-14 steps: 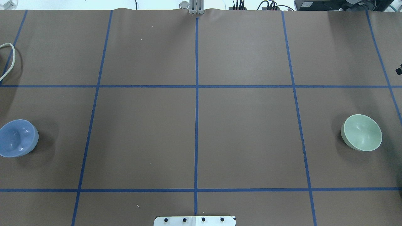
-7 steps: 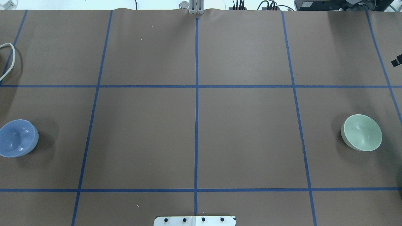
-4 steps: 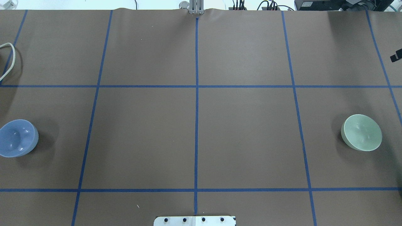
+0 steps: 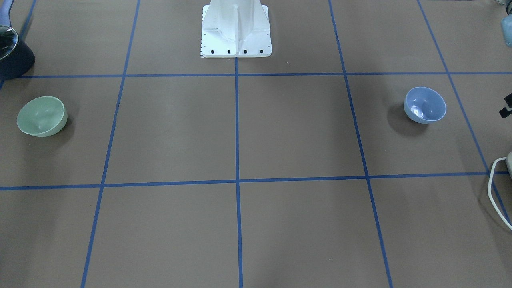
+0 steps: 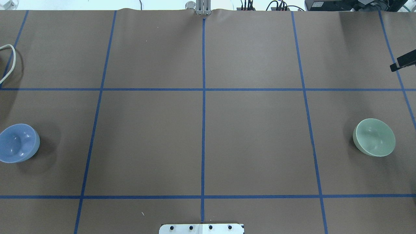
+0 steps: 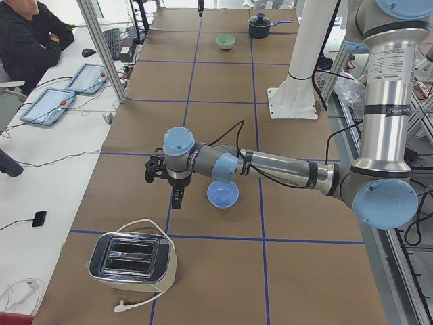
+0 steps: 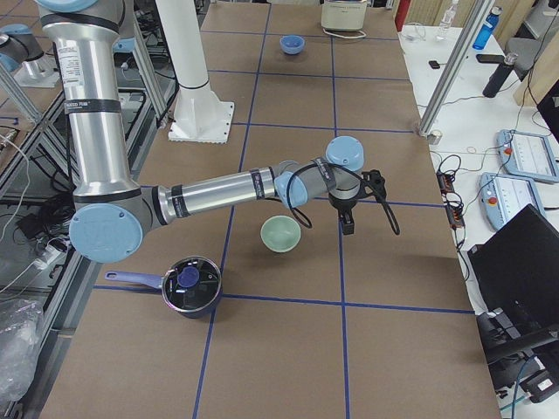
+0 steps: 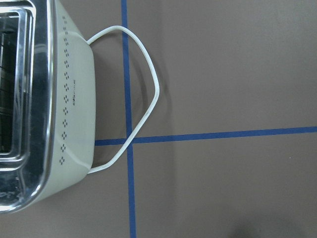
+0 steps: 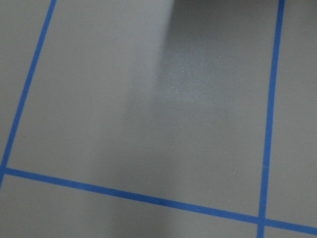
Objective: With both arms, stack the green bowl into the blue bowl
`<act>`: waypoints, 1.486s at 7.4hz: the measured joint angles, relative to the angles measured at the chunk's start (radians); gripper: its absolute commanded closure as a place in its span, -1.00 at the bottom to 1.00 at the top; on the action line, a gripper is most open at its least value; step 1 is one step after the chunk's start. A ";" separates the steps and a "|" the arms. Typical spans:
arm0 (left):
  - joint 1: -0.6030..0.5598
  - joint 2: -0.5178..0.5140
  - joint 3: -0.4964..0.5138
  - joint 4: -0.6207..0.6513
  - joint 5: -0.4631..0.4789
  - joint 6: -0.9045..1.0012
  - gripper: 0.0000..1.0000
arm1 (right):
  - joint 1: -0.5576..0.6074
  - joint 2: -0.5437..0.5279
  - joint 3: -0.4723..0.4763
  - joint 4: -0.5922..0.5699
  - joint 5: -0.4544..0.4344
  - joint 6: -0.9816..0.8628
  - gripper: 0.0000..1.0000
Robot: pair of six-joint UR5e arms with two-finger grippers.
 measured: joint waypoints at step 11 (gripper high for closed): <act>0.276 0.154 0.136 -0.575 0.124 -0.368 -0.96 | -0.147 -0.255 0.054 0.107 -0.041 -0.081 -1.00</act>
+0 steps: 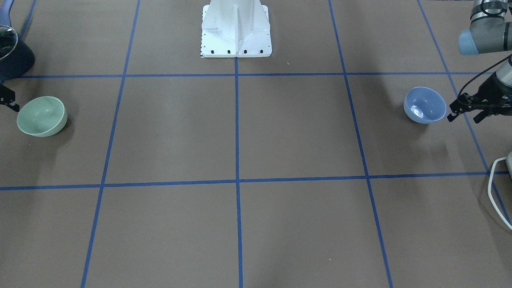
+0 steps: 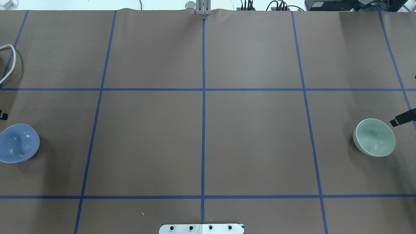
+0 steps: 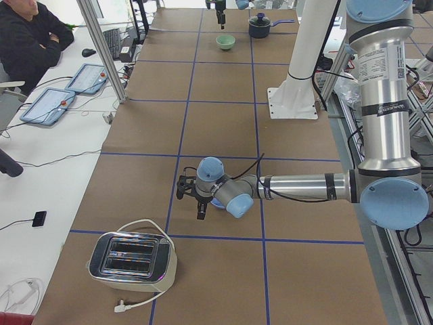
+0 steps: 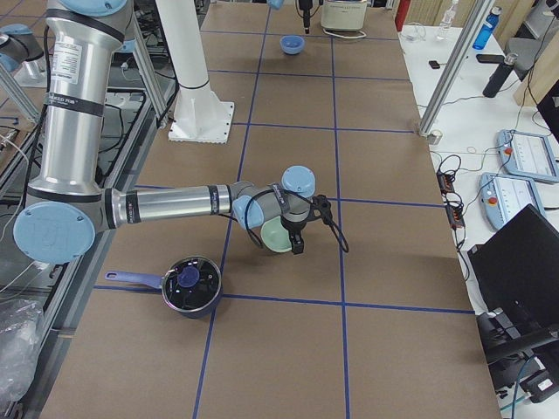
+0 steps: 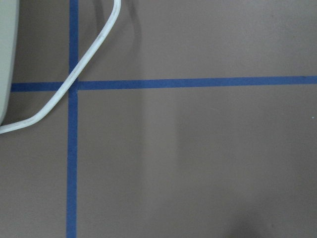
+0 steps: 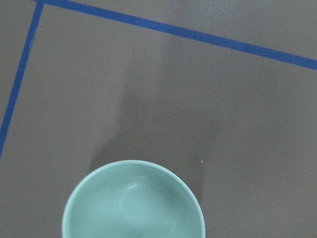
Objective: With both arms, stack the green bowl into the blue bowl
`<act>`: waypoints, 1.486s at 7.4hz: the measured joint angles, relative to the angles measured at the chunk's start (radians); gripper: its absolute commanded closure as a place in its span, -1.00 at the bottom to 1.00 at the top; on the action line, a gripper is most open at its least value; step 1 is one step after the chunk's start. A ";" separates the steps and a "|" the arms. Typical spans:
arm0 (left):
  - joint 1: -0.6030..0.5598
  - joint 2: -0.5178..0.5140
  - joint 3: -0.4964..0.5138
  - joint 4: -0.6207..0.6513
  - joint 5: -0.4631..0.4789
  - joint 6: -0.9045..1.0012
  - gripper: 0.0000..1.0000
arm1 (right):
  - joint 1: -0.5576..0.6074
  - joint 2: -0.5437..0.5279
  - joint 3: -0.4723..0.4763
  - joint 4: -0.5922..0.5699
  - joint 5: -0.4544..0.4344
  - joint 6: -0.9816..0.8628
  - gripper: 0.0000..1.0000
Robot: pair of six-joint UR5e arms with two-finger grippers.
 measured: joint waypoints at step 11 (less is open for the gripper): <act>0.122 0.075 0.000 -0.103 0.016 -0.044 1.00 | 0.002 0.023 -0.009 -0.008 0.002 0.007 -1.00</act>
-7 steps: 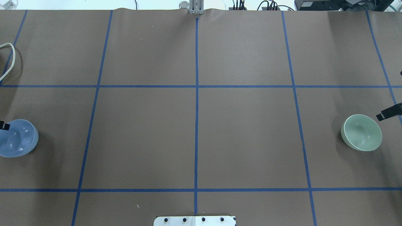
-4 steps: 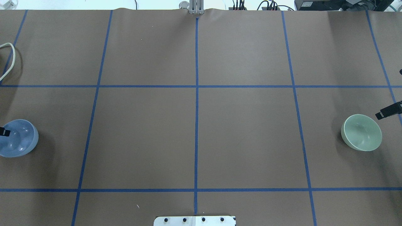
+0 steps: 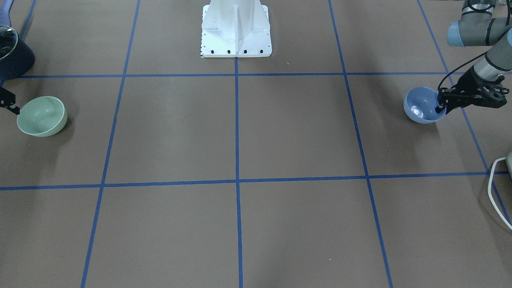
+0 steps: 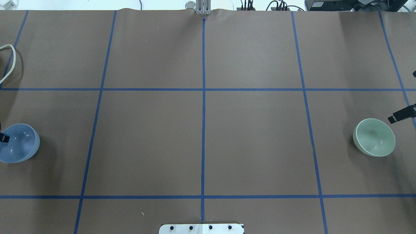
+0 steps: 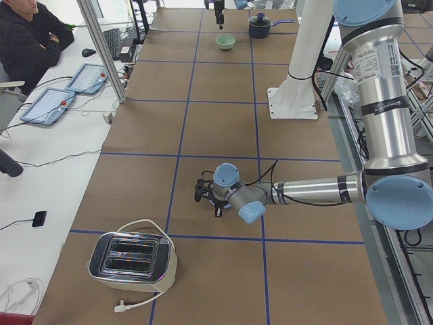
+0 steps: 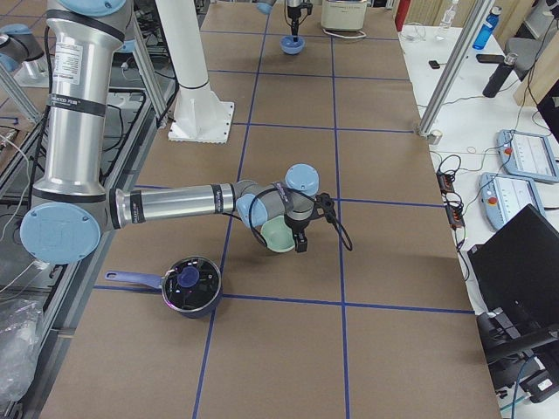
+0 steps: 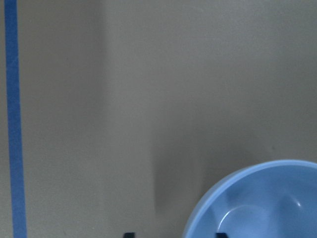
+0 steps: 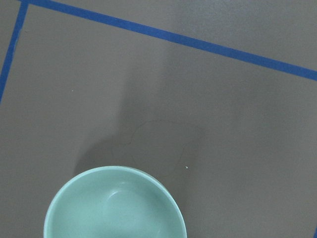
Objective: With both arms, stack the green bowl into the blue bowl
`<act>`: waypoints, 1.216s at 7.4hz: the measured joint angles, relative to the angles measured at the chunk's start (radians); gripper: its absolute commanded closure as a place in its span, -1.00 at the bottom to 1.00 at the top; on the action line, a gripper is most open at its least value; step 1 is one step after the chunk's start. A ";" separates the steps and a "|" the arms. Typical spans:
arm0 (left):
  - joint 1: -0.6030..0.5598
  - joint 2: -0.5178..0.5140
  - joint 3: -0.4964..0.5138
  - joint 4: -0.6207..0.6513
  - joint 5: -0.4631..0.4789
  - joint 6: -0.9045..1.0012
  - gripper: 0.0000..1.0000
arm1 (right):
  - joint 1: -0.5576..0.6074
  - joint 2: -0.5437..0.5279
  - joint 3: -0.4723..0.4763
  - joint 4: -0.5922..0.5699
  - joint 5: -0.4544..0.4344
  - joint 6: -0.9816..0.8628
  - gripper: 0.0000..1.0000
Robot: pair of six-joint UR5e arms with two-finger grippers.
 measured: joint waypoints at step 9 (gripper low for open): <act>0.008 -0.180 -0.321 0.439 -0.094 -0.136 1.00 | 0.001 0.010 -0.032 0.002 -0.003 0.008 -1.00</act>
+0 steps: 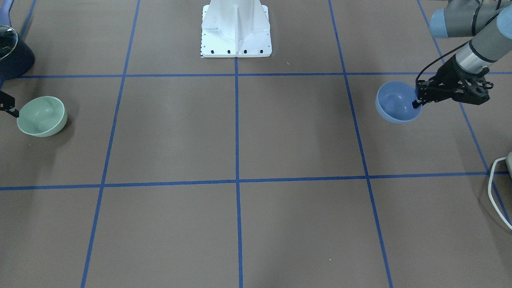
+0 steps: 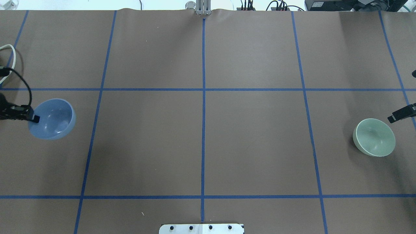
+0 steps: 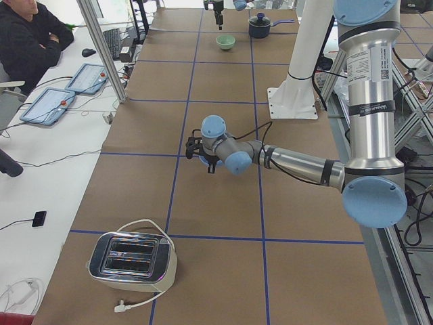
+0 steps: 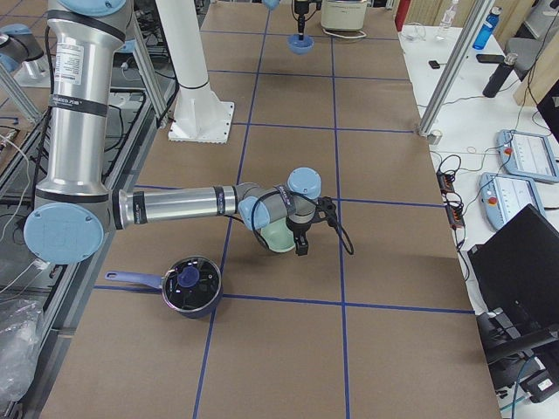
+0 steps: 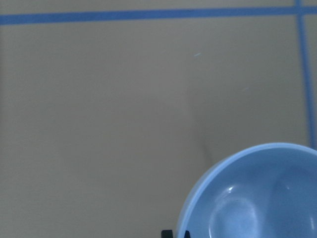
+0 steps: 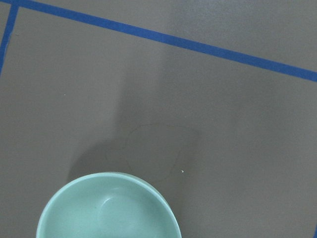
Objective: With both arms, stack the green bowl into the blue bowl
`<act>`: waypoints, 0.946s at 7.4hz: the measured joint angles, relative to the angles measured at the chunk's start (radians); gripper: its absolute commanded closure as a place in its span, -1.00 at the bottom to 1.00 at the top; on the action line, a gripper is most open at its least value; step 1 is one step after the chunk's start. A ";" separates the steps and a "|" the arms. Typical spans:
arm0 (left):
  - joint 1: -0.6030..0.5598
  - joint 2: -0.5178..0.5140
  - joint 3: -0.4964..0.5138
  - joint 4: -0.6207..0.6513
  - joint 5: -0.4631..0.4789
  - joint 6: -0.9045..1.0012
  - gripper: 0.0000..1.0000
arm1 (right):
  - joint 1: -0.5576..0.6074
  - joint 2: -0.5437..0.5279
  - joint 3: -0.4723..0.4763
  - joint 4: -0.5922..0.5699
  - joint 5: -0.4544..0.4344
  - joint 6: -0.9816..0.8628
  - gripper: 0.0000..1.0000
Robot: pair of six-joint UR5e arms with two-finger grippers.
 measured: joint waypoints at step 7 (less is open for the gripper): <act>0.360 -0.605 0.065 0.415 0.255 -0.474 1.00 | -0.037 0.013 -0.059 0.025 -0.010 0.107 -1.00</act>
